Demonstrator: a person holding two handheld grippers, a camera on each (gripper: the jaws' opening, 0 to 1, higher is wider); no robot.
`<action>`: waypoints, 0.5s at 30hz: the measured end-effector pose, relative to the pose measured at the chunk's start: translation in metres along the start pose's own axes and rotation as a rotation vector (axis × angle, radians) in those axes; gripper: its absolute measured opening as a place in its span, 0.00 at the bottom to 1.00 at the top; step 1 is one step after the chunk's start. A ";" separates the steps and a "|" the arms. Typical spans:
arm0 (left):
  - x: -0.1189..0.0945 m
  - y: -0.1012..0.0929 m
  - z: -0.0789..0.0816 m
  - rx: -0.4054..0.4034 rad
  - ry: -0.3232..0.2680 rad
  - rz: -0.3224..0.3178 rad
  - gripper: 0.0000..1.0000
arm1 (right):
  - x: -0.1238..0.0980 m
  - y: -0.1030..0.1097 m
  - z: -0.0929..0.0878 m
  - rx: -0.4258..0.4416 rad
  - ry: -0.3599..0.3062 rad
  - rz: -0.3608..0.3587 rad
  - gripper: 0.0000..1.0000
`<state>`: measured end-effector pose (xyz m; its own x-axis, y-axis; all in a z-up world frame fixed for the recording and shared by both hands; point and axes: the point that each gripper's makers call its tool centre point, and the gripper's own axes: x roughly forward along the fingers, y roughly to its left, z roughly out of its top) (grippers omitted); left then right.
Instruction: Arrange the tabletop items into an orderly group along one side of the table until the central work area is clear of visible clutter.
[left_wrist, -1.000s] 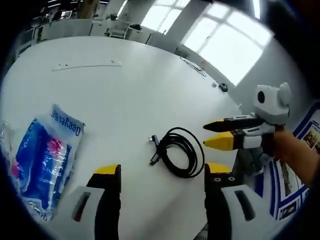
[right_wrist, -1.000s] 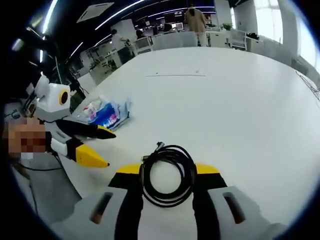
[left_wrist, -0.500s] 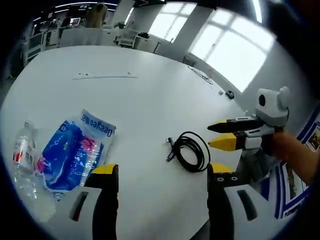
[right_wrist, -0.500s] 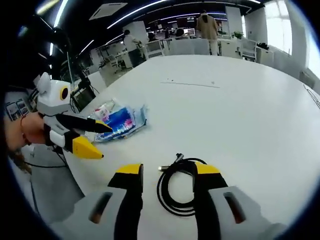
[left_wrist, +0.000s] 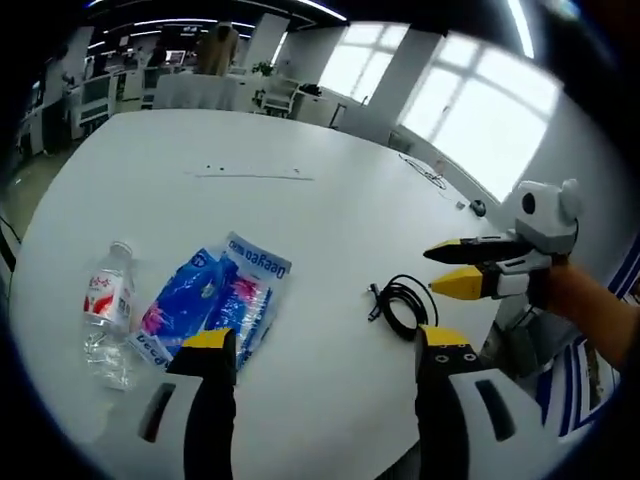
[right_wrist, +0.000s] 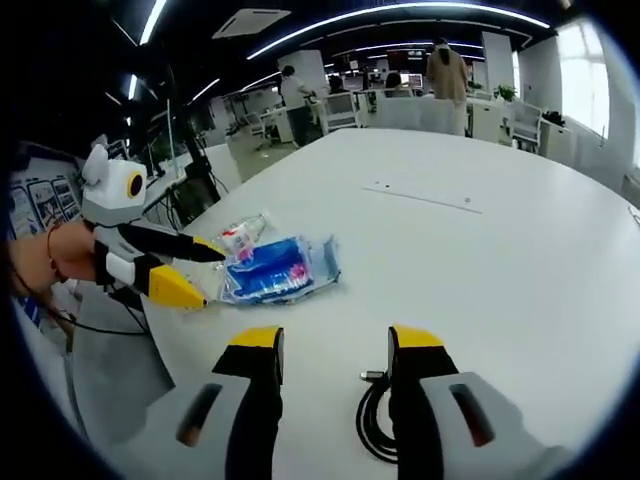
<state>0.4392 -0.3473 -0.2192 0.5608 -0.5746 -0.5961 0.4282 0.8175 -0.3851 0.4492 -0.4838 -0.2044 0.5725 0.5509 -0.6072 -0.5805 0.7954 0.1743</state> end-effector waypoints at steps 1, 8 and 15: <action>-0.003 0.003 0.001 0.000 -0.004 0.008 0.74 | 0.001 0.002 0.002 -0.006 -0.004 0.005 0.40; -0.029 0.030 -0.001 -0.017 -0.026 0.066 0.74 | 0.011 0.019 0.016 -0.027 -0.019 0.033 0.40; -0.046 0.050 -0.001 -0.029 -0.041 0.114 0.74 | 0.022 0.031 0.023 -0.051 -0.015 0.058 0.40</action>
<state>0.4336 -0.2802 -0.2116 0.6338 -0.4784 -0.6078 0.3399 0.8781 -0.3367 0.4567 -0.4415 -0.1944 0.5454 0.5997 -0.5856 -0.6417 0.7482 0.1685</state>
